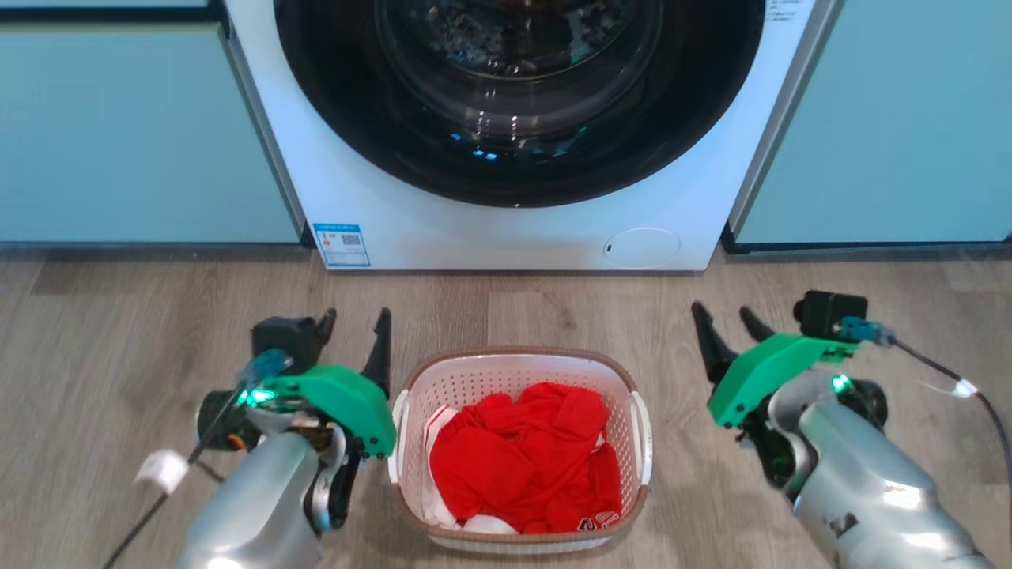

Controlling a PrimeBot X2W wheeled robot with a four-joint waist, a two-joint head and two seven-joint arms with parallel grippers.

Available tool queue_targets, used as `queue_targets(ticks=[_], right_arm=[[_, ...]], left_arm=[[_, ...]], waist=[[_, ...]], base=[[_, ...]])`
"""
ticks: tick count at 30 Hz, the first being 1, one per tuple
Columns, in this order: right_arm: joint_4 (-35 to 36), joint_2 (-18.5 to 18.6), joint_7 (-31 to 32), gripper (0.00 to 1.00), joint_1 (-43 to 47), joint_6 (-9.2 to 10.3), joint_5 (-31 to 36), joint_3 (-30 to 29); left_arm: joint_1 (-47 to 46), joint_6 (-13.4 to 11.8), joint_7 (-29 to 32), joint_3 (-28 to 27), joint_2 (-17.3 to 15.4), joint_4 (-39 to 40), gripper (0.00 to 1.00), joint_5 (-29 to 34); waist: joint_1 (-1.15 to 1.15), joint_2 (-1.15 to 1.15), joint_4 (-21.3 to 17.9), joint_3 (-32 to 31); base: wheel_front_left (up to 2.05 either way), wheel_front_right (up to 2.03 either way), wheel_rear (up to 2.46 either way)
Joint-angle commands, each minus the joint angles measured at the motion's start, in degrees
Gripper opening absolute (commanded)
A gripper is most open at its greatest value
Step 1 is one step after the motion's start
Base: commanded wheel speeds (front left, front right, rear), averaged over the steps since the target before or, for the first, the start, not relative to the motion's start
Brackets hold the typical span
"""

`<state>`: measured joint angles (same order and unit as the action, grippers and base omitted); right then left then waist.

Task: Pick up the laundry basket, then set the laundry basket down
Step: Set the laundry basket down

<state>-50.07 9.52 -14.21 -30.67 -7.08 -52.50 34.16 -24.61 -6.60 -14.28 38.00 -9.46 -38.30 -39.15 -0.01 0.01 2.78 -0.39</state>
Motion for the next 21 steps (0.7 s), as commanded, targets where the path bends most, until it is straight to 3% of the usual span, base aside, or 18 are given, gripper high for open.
queue_targets(ticks=[1,6,10,15,21], right_arm=[[3.31,-0.15,-0.78,1.00,0.52,-0.41,3.46,-2.49],[14.08,-2.58,-0.78,1.00,4.64,-0.41,14.92,-13.53],[24.17,-3.98,-0.78,1.00,9.45,-0.41,22.72,-17.40],[34.17,-4.35,-0.78,1.00,15.61,-0.41,29.17,-20.43],[40.89,-5.50,-0.78,1.00,21.81,-0.41,32.23,-23.71]], left_arm=[[0.33,-0.25,-0.71,-5.44,-1.47,4.69,1.00,3.00],[6.52,0.14,-0.71,-17.88,0.70,16.61,1.00,12.51],[9.85,1.79,-0.72,-24.57,3.50,23.83,1.00,18.18],[13.40,4.92,-0.72,-28.44,5.82,29.62,1.00,21.80],[17.22,5.51,-0.72,-28.66,6.49,30.54,1.00,25.37]], waist=[[0.01,-0.01,-0.40,-0.65],[0.01,-0.01,-0.26,-1.61],[0.01,-0.01,0.38,-2.42],[0.01,-0.01,1.42,-2.92],[0.01,-0.01,1.78,-3.05]], base=[[0.00,0.00,0.00],[0.00,0.00,0.00],[0.00,0.00,0.00],[0.00,0.00,0.00],[0.00,0.00,0.00]])
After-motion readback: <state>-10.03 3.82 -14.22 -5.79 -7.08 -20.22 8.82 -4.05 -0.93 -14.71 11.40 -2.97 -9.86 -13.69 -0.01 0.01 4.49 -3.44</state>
